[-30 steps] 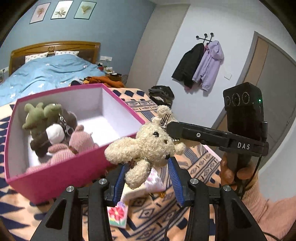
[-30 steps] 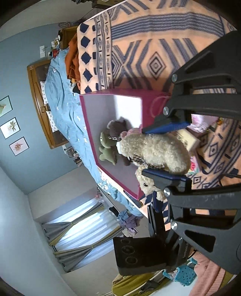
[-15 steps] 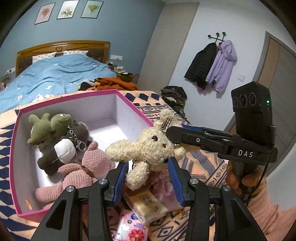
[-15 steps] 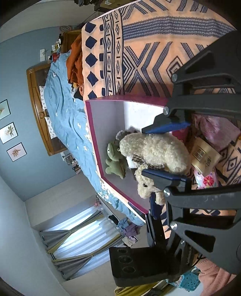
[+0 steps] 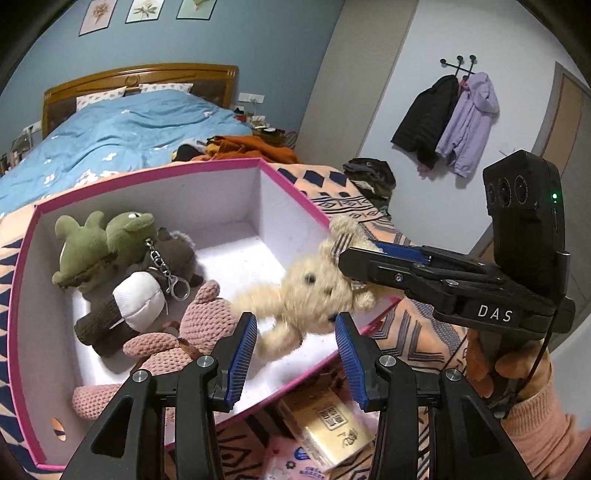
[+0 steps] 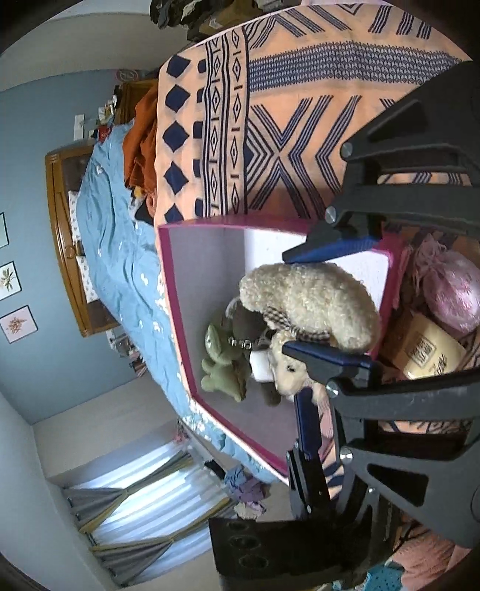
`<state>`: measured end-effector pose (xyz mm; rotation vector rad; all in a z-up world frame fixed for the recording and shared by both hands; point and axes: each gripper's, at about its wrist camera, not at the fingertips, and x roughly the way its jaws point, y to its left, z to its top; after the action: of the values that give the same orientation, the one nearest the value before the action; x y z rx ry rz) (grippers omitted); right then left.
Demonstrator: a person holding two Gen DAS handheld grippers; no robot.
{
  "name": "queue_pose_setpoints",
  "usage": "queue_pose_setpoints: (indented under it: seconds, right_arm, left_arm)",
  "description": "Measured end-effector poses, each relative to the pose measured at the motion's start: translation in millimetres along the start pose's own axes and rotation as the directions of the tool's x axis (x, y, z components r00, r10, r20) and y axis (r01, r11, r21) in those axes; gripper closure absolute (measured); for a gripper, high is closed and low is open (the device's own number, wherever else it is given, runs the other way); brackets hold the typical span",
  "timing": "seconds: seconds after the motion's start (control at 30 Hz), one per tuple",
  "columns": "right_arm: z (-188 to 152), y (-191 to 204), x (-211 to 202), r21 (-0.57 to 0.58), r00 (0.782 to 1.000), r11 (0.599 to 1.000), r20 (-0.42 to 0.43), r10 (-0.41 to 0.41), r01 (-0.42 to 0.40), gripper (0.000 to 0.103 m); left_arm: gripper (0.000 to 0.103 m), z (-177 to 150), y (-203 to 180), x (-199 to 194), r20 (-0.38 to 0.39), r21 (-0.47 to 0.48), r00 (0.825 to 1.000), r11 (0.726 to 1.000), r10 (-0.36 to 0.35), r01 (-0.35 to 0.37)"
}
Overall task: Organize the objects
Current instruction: 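Lift the teddy bear over the magenta box and open both grippers, then lower both grippers to the pink satin drawstring pouch and grasp it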
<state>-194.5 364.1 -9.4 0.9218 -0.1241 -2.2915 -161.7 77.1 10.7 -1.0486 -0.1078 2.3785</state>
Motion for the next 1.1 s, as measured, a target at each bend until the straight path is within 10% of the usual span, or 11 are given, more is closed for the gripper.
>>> queue_pose_setpoints:
  seconds: [1.1]
  right_arm:
    - [-30,23,-4,-0.052,0.994,0.995,-0.081,0.080,-0.084,0.051]
  left_arm:
    - [0.057,-25,45,-26,0.031,-0.078,0.997,0.995,0.072,-0.069]
